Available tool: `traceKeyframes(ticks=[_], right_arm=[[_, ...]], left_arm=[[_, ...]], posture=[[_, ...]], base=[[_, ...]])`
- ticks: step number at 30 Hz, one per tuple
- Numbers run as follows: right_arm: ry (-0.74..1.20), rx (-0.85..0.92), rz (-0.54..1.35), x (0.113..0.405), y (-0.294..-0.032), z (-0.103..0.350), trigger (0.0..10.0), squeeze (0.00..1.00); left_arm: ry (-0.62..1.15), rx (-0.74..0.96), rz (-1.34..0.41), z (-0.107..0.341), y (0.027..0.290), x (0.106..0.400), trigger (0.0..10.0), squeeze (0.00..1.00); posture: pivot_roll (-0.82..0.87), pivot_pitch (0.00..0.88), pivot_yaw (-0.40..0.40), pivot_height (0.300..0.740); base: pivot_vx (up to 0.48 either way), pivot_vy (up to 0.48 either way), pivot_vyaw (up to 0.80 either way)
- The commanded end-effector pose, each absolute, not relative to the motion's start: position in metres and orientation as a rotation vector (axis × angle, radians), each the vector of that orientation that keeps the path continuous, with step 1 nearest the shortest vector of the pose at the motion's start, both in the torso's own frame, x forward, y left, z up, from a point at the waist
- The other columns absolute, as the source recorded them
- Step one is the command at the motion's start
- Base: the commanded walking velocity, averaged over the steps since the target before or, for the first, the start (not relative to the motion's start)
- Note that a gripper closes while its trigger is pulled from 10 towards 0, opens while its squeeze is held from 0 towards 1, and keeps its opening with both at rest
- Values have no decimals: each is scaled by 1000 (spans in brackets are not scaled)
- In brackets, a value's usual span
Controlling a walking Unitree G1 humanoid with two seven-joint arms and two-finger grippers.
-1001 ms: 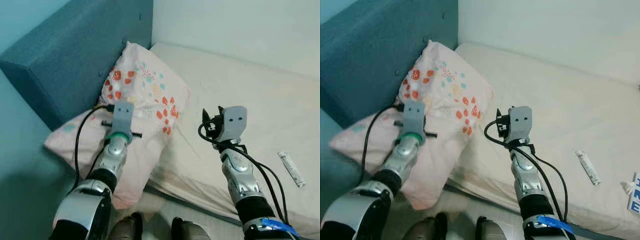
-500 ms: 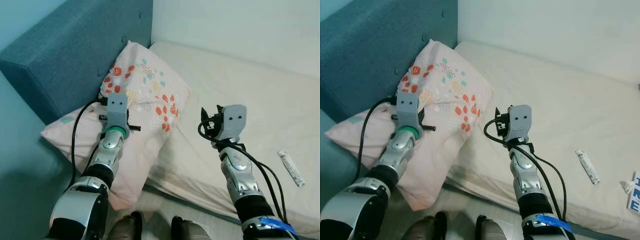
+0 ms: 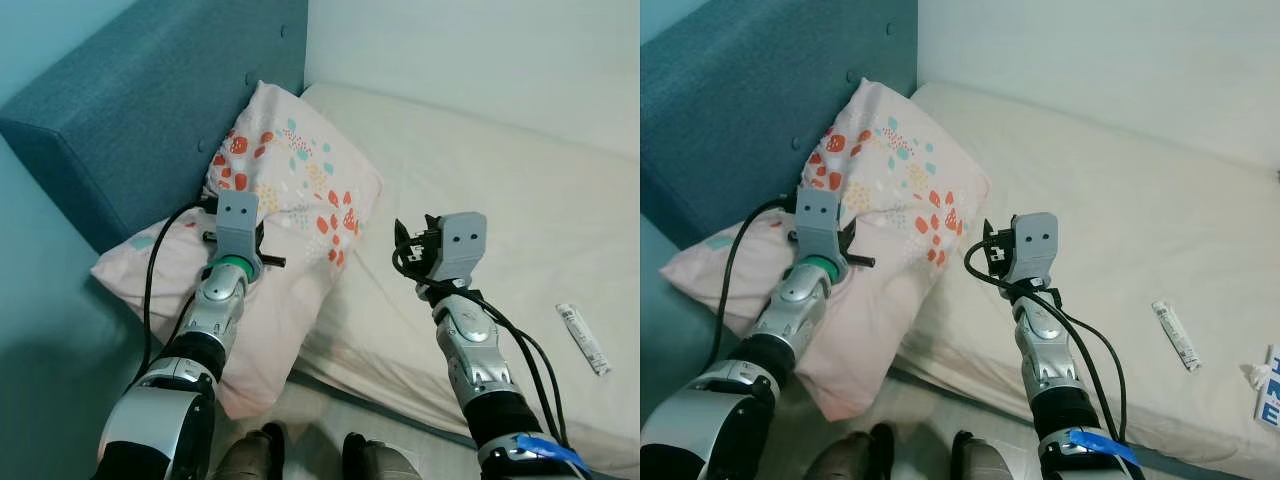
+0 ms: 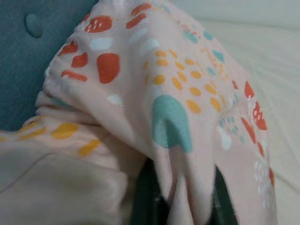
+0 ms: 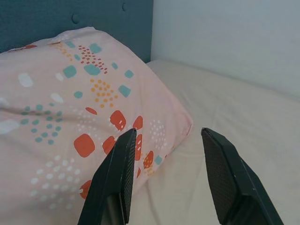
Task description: Clean up the room
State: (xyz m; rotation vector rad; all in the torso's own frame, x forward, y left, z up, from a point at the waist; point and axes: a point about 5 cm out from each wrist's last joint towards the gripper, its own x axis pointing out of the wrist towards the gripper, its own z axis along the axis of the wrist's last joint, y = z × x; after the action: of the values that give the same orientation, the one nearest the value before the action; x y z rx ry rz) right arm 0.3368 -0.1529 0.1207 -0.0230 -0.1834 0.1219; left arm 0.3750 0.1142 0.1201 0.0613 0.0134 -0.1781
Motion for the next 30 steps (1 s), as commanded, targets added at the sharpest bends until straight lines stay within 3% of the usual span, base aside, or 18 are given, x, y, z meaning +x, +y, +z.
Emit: traceKeyframes(ticks=[1, 2, 7, 8, 9, 10, 16, 17, 20, 30], right_arm=[[-147, -19, 111, 335, -156, 113, 10000, 0], [-144, -22, 108, 335, -157, 112, 10000, 0], [-137, -22, 100, 334, -158, 110, 10000, 0], [-136, -21, 98, 334, -158, 109, 10000, 0], [-136, -21, 98, 334, -158, 109, 10000, 0], [-135, -20, 96, 333, -158, 108, 10000, 0], [-130, -16, 89, 332, -159, 106, 10000, 0], [-126, -15, 86, 331, -160, 105, 10000, 0], [-124, -16, 86, 331, -160, 104, 10000, 0], [-114, -7, 88, 330, -158, 101, 10000, 0]], left_arm=[[-5, 85, -226, 119, 107, 372, 10000, 839], [-10, 81, -226, 120, 107, 372, 10000, 1000], [-20, 75, -244, 123, 106, 373, 10000, 1000], [-27, 77, -250, 123, 106, 373, 10000, 910], [-27, 77, -250, 123, 106, 373, 10000, 910], [-43, 77, -256, 126, 105, 373, 10000, 20], [-149, 90, -317, 145, 101, 373, 10000, 0], [-248, 99, -397, 163, 96, 371, 10000, 0], [-304, 104, -468, 174, 92, 368, 10000, 0], [-351, 242, -549, 187, 100, 361, 10000, 0]], posture=[[-4, 111, -9, 740], [-1, 115, -7, 740], [-2, 117, -1, 740], [-2, 117, -1, 740], [-2, 117, -1, 740], [-2, 118, 0, 740], [0, 119, 1, 740], [2, 120, 0, 740], [5, 121, -2, 740], [11, 123, -5, 740]], base=[[0, 0, 0], [0, 0, 0], [0, 0, 0], [0, 0, 0], [0, 0, 0], [0, 0, 0], [0, 0, 0], [0, 0, 0], [0, 0, 0], [0, 0, 0]])
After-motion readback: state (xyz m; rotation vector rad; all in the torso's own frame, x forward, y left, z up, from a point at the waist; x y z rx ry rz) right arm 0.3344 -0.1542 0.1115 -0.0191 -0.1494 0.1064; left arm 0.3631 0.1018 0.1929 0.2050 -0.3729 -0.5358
